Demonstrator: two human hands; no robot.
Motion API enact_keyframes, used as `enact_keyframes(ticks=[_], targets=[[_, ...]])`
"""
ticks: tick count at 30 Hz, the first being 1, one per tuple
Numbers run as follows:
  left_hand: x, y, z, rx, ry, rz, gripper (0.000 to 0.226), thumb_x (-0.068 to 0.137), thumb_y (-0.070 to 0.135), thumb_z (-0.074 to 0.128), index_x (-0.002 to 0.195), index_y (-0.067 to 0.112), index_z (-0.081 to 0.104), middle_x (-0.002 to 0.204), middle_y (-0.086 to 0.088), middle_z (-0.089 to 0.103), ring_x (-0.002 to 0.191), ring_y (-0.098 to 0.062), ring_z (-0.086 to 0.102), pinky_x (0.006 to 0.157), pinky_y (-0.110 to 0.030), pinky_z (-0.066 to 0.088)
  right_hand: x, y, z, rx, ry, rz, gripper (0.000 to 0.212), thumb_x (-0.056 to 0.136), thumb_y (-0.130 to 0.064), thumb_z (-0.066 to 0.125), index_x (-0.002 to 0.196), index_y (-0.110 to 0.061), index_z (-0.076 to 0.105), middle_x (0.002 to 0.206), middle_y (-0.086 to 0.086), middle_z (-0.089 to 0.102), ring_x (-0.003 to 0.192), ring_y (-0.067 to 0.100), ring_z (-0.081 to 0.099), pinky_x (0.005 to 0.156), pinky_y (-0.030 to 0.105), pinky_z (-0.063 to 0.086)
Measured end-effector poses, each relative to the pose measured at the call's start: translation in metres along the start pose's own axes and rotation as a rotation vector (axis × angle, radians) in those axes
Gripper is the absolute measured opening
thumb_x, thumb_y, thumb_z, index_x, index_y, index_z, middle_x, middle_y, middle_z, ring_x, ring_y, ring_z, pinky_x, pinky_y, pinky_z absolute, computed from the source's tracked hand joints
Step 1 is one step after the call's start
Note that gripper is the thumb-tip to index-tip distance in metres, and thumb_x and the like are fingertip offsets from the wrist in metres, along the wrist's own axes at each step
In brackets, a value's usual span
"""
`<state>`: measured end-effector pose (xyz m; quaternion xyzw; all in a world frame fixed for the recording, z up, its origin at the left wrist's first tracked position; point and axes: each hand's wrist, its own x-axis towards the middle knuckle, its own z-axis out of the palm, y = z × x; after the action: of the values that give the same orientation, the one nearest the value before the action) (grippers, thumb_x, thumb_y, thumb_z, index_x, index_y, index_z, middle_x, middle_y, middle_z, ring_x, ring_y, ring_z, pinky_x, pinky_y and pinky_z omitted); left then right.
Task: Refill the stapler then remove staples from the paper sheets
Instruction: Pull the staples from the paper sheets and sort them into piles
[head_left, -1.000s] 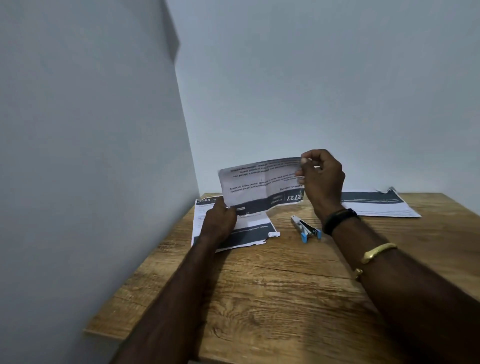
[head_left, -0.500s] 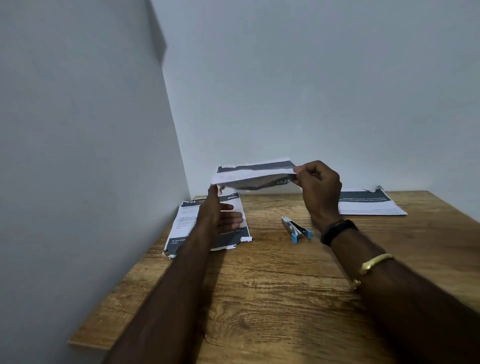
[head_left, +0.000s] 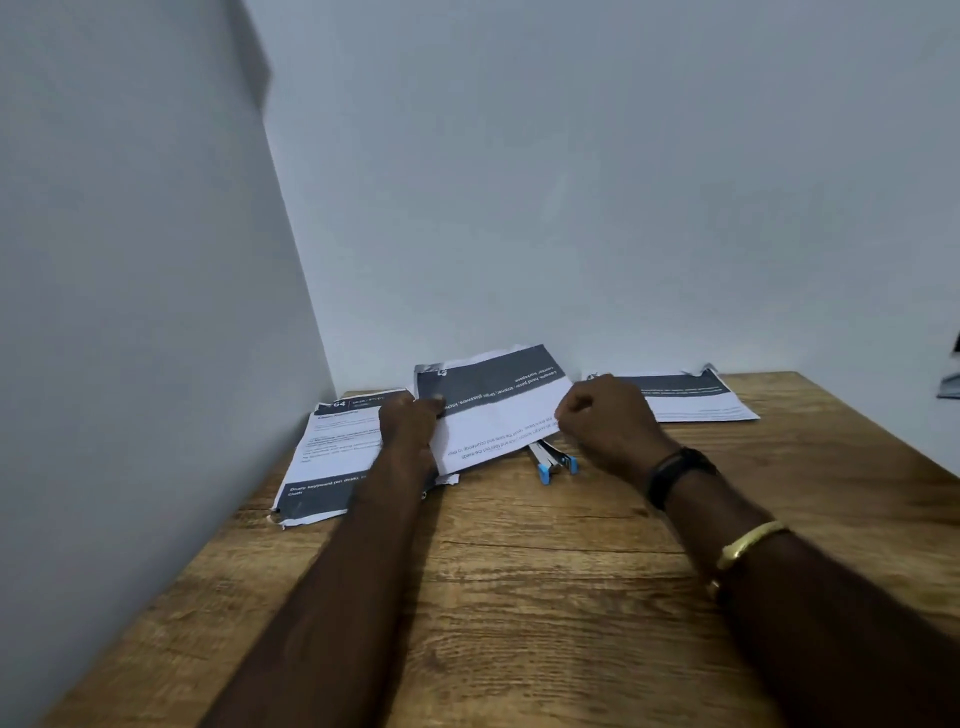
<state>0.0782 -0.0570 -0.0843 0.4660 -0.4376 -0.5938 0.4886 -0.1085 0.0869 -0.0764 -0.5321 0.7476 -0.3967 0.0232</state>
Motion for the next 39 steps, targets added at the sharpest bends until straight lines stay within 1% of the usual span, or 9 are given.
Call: enact_keyframes(ticks=[3,7,11,14,17,20,27,33,39], targets=[[0.001,-0.006,0.006,0.054,0.05,0.105,0.012,0.085,0.004,0.071,0.088,0.009,0.061,0.09,-0.016,0.06,0.085,-0.025,0.057,0.096,-0.064,0.054,-0.001,-0.011,0.0,-0.139,-0.099,0.071,0.013,0.077,-0.027,0.071,0.072,-0.015,0.073,0.079,-0.003,0.075,0.084,0.019,0.07,0.077,0.039,0.06],[0.002,-0.009,0.008,0.088,0.079,0.16,0.007,0.086,0.007,0.07,0.081,0.008,0.066,0.095,-0.021,0.071,0.091,-0.032,0.069,0.093,-0.061,0.057,-0.004,-0.024,0.005,-0.319,-0.249,0.131,0.048,0.066,-0.059,0.082,0.089,-0.019,0.07,0.092,0.0,0.073,0.091,0.023,0.069,0.082,0.037,0.059],[0.005,-0.013,0.01,0.115,0.075,0.163,0.007,0.085,0.009,0.072,0.091,0.008,0.069,0.108,-0.026,0.073,0.105,-0.042,0.071,0.093,-0.06,0.057,-0.003,-0.024,0.009,-0.321,-0.258,0.157,0.039,0.062,-0.04,0.083,0.092,-0.018,0.07,0.094,0.003,0.073,0.093,0.025,0.069,0.078,0.034,0.06],[0.004,-0.015,0.01,0.138,0.077,0.184,0.015,0.084,0.009,0.072,0.099,0.009,0.068,0.115,-0.023,0.071,0.108,-0.041,0.069,0.097,-0.057,0.056,0.005,-0.018,0.006,-0.147,-0.316,0.24,0.027,0.065,-0.035,0.077,0.081,-0.013,0.073,0.078,0.004,0.076,0.07,0.02,0.072,0.06,0.03,0.058],[0.003,-0.015,0.01,0.169,0.097,0.21,0.031,0.085,0.009,0.071,0.115,0.004,0.069,0.122,-0.022,0.069,0.113,-0.039,0.068,0.1,-0.054,0.054,0.011,-0.007,0.0,0.213,-0.391,0.392,0.022,0.068,-0.028,0.073,0.083,-0.013,0.069,0.064,0.003,0.064,0.043,0.017,0.054,0.042,0.02,0.04],[0.003,-0.015,0.01,0.174,0.107,0.208,0.035,0.087,0.01,0.07,0.121,0.006,0.069,0.123,-0.019,0.07,0.116,-0.038,0.067,0.103,-0.053,0.053,0.013,0.005,-0.011,0.484,-0.462,0.544,0.022,0.07,-0.026,0.069,0.084,-0.011,0.063,0.062,0.006,0.063,0.042,0.016,0.053,0.04,0.016,0.034],[0.003,-0.016,0.01,0.258,0.176,0.28,0.016,0.091,0.021,0.066,0.096,0.007,0.072,0.1,-0.017,0.074,0.1,-0.037,0.069,0.089,-0.044,0.056,0.023,0.009,-0.029,0.881,-0.615,0.603,0.025,0.085,-0.029,0.059,0.098,-0.008,0.066,0.072,0.012,0.067,0.046,0.013,0.054,0.036,0.015,0.034],[0.01,-0.017,0.006,0.318,0.263,0.303,0.016,0.091,0.021,0.067,0.096,0.007,0.071,0.103,-0.013,0.073,0.1,-0.034,0.067,0.084,-0.034,0.05,0.022,0.014,-0.039,1.144,-0.529,0.61,0.031,0.087,-0.029,0.06,0.105,-0.005,0.065,0.073,0.01,0.064,0.046,0.012,0.051,0.039,0.016,0.034],[0.011,-0.02,0.004,0.326,0.279,0.319,0.02,0.093,0.023,0.068,0.104,0.007,0.073,0.108,-0.012,0.074,0.104,-0.034,0.067,0.086,-0.031,0.048,0.023,0.009,-0.032,1.273,-0.147,0.497,0.016,0.092,-0.022,0.07,0.098,-0.008,0.066,0.085,0.017,0.074,0.069,0.025,0.07,0.045,0.022,0.052]])
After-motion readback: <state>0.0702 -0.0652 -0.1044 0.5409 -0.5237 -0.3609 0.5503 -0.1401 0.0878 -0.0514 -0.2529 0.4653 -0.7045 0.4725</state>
